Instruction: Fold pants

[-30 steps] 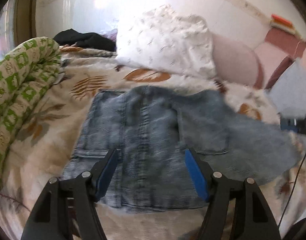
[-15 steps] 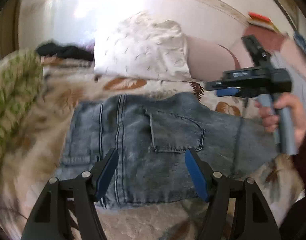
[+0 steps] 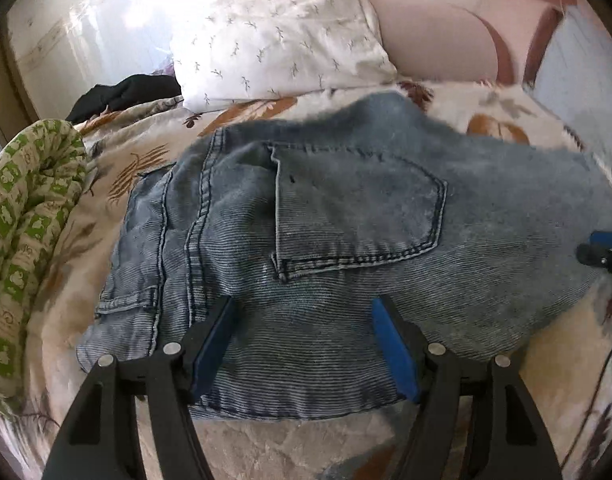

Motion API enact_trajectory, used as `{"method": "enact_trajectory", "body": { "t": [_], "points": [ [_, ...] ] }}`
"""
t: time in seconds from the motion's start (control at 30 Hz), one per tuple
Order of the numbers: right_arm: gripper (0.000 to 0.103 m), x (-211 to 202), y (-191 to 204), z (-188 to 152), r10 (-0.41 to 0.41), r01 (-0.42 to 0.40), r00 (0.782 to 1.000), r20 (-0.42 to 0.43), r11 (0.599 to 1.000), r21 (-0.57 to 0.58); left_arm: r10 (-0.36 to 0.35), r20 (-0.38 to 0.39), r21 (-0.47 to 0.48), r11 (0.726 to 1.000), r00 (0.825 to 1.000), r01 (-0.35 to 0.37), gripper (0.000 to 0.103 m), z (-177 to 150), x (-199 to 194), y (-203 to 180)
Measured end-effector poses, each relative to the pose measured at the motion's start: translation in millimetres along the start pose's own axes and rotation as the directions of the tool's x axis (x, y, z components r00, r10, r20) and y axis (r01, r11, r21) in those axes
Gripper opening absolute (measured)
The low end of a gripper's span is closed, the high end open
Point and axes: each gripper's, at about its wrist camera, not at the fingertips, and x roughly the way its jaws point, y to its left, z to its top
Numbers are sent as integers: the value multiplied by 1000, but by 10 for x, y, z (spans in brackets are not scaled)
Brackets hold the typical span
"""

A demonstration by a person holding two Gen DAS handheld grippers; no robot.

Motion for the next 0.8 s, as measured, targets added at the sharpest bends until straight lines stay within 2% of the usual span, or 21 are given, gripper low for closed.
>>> {"method": "enact_trajectory", "body": {
  "t": [0.07, 0.1, 0.13, 0.2, 0.3, 0.37, 0.4, 0.47, 0.57, 0.67, 0.7, 0.73, 0.77, 0.8],
  "points": [
    [54, 55, 21, -105, -31, 30, 1000, -6, 999, -36, 0, 3, 26, 1000, 1000, 0, 73, -27, -32, -1],
    [54, 21, 53, -161, -45, 47, 999, 22, 996, -77, -10, -2, 19, 1000, 1000, 10, 73, -34, -34, 18],
    [55, 10, 57, -193, -53, 54, 999, 15, 995, -90, -25, -6, 6, 1000, 1000, 25, 74, -37, -32, 45],
    [55, -17, 2, -229, -35, 35, 999, 11, 997, -71, -56, 2, -34, 998, 998, 56, 73, -21, -39, 110],
    [55, -39, -20, -141, -26, 24, 1000, -16, 997, -77, -87, 57, -109, 990, 995, 93, 73, 43, -149, 215],
    [55, -122, 25, -4, -7, 8, 1000, 12, 997, -79, -102, 108, -142, 983, 989, 117, 73, 77, -258, 281],
    [55, -227, 93, 134, 34, -28, 997, 62, 995, -96, -93, 127, -157, 981, 988, 112, 73, 96, -312, 329],
    [57, -301, 248, 363, 98, -87, 991, 88, 988, -129, -74, 139, -179, 979, 987, 99, 73, 118, -343, 405],
    [57, -253, 633, 819, 192, -173, 978, 84, 966, -190, -16, 122, -223, 974, 992, 43, 73, 116, -310, 577],
    [57, -47, 920, 1158, 243, -228, 969, 51, 951, -211, 43, 66, -264, 964, 997, -24, 73, 82, -192, 766],
    [57, 49, 991, 1276, 284, -273, 958, 31, 942, -197, 60, 38, -273, 961, 997, -47, 73, 60, -136, 818],
    [57, 140, 1075, 1357, 350, -346, 937, -6, 923, -167, 64, 11, -281, 958, 998, -59, 73, 33, -80, 860],
    [57, 247, 1135, 1435, 401, -403, 915, -40, 905, -134, 39, -11, -301, 953, 999, -40, 74, 12, -20, 912],
    [57, 386, 1195, 1520, 427, -431, 902, -60, 898, -90, 22, -17, -315, 949, 1000, -26, 74, -3, 6, 947]
  ]
}}
